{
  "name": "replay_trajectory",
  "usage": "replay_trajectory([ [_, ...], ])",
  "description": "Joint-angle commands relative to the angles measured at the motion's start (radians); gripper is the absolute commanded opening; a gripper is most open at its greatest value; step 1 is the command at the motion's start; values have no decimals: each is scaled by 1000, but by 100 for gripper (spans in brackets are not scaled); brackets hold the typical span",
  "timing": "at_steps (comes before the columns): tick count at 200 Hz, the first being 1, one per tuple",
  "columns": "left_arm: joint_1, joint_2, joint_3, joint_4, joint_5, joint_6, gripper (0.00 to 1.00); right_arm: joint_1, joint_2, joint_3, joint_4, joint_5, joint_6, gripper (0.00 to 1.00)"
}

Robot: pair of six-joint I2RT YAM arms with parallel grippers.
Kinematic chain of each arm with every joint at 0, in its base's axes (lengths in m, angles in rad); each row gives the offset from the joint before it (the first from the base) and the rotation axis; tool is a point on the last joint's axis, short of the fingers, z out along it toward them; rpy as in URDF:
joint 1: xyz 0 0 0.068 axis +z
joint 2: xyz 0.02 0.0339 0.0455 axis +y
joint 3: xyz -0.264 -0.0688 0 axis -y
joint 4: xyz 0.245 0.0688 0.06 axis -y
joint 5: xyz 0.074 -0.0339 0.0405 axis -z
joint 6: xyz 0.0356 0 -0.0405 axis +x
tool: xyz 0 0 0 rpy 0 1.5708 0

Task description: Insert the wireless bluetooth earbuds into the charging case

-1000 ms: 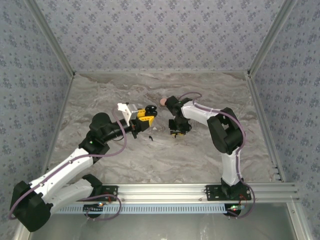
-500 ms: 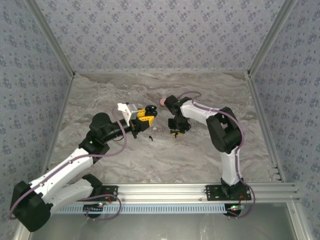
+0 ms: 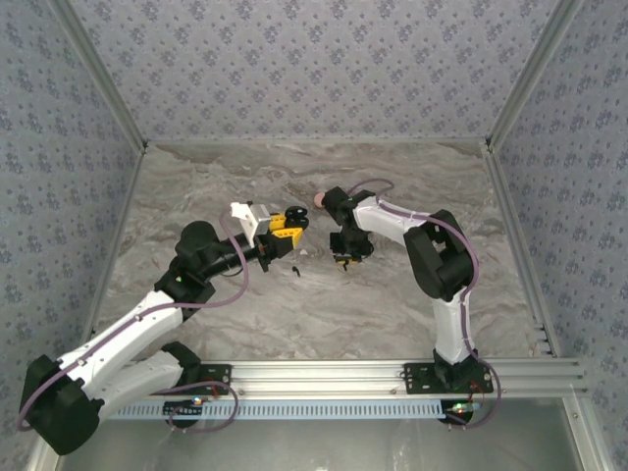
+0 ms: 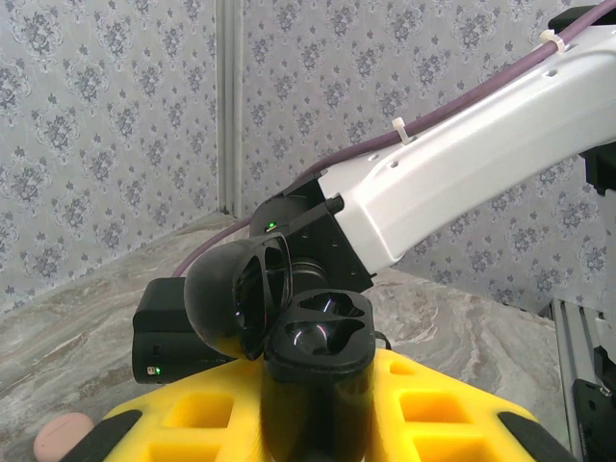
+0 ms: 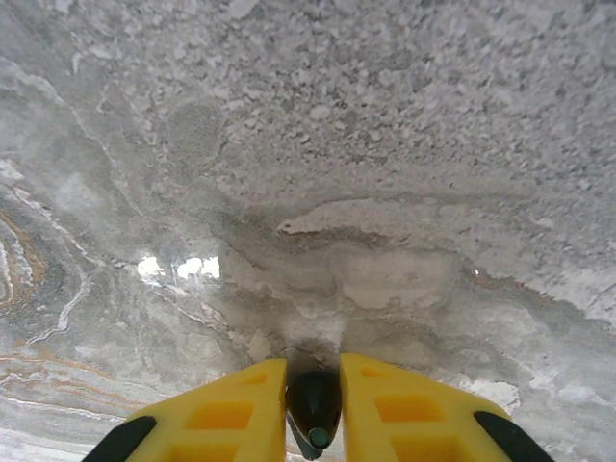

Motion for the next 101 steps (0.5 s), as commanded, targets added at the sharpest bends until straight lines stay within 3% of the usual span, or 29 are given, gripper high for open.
replay_trajectory([
  [1,1,-10,7,19,-6,15,24,6,27,-23,-18,18,1,17],
  [46,1,-3,10,13,-3,7,24,-17,-33,-66,16,1,3,14],
  [101,-9,53,6,41,-26,-45,23,-86,-130,-166,138,-108,-3,15],
])
